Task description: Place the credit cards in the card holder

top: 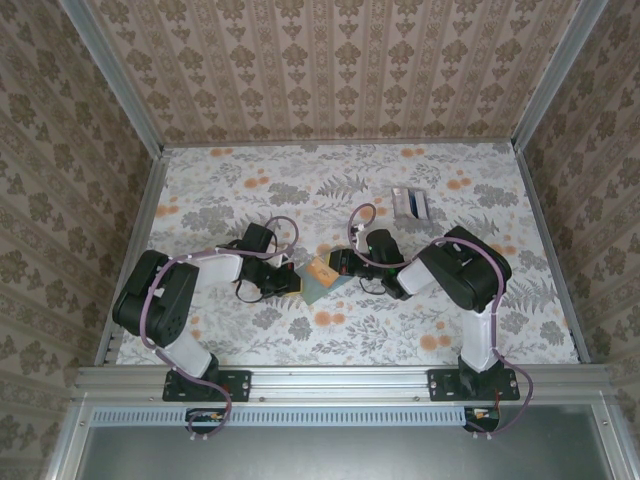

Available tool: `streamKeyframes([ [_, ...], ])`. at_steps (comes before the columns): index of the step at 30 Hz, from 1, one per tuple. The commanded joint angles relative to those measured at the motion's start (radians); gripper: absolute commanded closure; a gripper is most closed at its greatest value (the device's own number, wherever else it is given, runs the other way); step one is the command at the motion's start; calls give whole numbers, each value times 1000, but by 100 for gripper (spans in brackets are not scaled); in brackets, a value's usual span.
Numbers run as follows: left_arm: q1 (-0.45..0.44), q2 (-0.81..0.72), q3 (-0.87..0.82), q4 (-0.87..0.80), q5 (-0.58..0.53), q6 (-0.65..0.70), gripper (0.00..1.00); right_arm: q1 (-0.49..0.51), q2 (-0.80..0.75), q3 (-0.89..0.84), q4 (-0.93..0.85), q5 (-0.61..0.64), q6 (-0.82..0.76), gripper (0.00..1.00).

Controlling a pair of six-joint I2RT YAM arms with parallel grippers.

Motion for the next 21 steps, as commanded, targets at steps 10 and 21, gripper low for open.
streamKeyframes([
  [10,1,26,-23,-22,-35,14,100,-12,-102,82,-484,-196,-222,77],
  [21,2,40,-12,-37,-33,26,100,-69,-126,229,-892,-211,-368,73],
])
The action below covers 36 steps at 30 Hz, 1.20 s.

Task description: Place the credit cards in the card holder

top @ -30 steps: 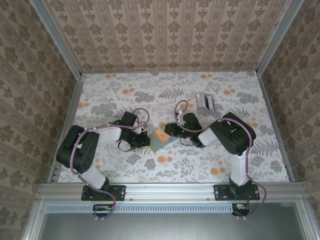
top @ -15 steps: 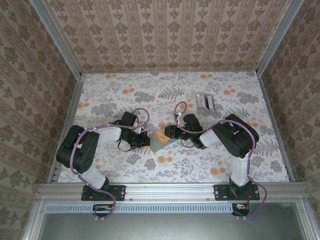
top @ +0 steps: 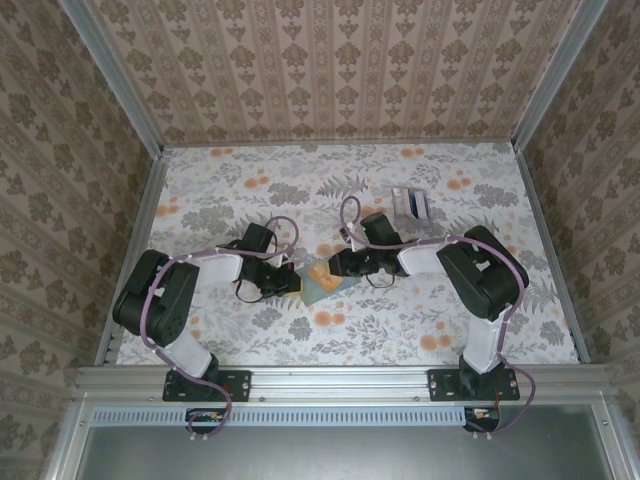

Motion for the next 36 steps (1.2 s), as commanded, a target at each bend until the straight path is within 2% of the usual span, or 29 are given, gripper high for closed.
streamKeyframes([
  [1,1,36,-12,-38,-37,26,100,-20,-24,40,-217,-18,-73,72],
  [11,0,47,-9,-38,-31,27,100,-26,-23,162,-490,18,-197,67],
  [28,0,53,-5,-30,-22,25,100,-52,-54,236,-689,48,-233,58],
  [36,-5,42,-7,-31,-26,26,100,-49,-8,249,-753,16,-254,60],
])
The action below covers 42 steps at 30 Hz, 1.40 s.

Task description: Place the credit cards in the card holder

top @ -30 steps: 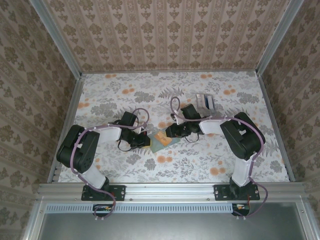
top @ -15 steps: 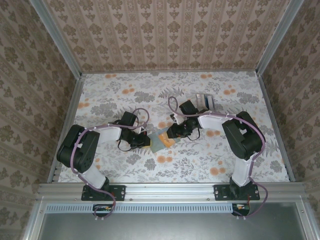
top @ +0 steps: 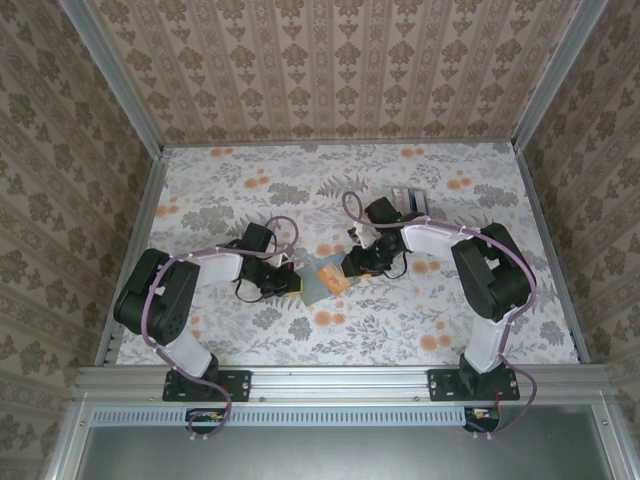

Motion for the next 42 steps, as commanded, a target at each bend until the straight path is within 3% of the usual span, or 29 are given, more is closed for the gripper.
streamKeyframes([
  [1,-11,36,-10,-29,-43,19,100,5,22,21,-56,-20,-13,60],
  [19,-28,44,-9,-34,-55,21,100,17,22,-57,21,-28,83,63],
  [42,-51,41,3,-66,-83,40,100,22,1,-63,56,-111,105,94],
])
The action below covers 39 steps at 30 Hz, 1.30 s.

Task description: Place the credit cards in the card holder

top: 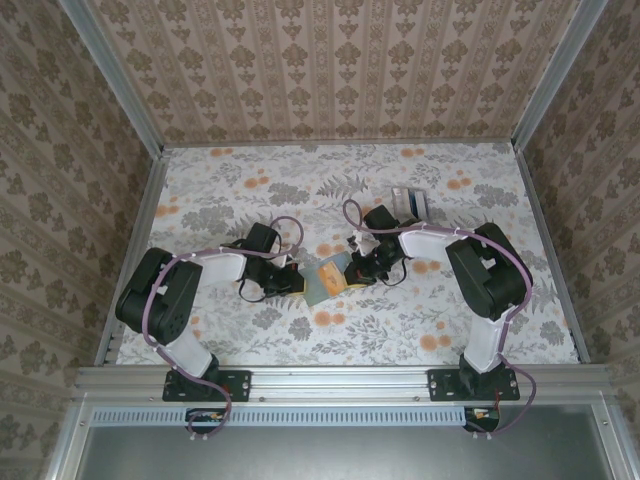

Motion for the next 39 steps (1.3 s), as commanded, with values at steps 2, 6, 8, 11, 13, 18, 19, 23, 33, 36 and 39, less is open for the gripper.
streamKeyframes([
  [2,-17,35,-10,-69,-66,30,100,-4,-17,-12,16,-32,9,96],
  [6,-23,41,0,-90,-88,39,100,-15,-17,-17,51,-27,44,100],
  [8,-27,42,6,-100,-98,44,100,-19,-21,-25,88,-28,70,100],
  [11,-29,42,8,-108,-106,47,100,-23,-12,-17,96,-27,77,100],
  [13,-30,43,8,-109,-108,48,100,-24,-1,-12,97,-30,76,100],
  [18,-30,47,4,-102,-109,44,100,-21,21,-17,126,-52,93,100],
  [19,-32,47,2,-99,-109,41,100,-19,24,-22,137,-61,103,100],
  [23,-33,48,1,-96,-108,36,100,-10,21,-42,168,-80,129,100],
  [33,-33,48,7,-96,-110,28,100,-3,39,-46,152,-135,106,100],
  [36,-33,50,10,-107,-126,33,100,0,56,-29,118,-165,68,98],
  [39,-30,45,14,-124,-138,42,100,2,64,-15,104,-173,56,97],
])
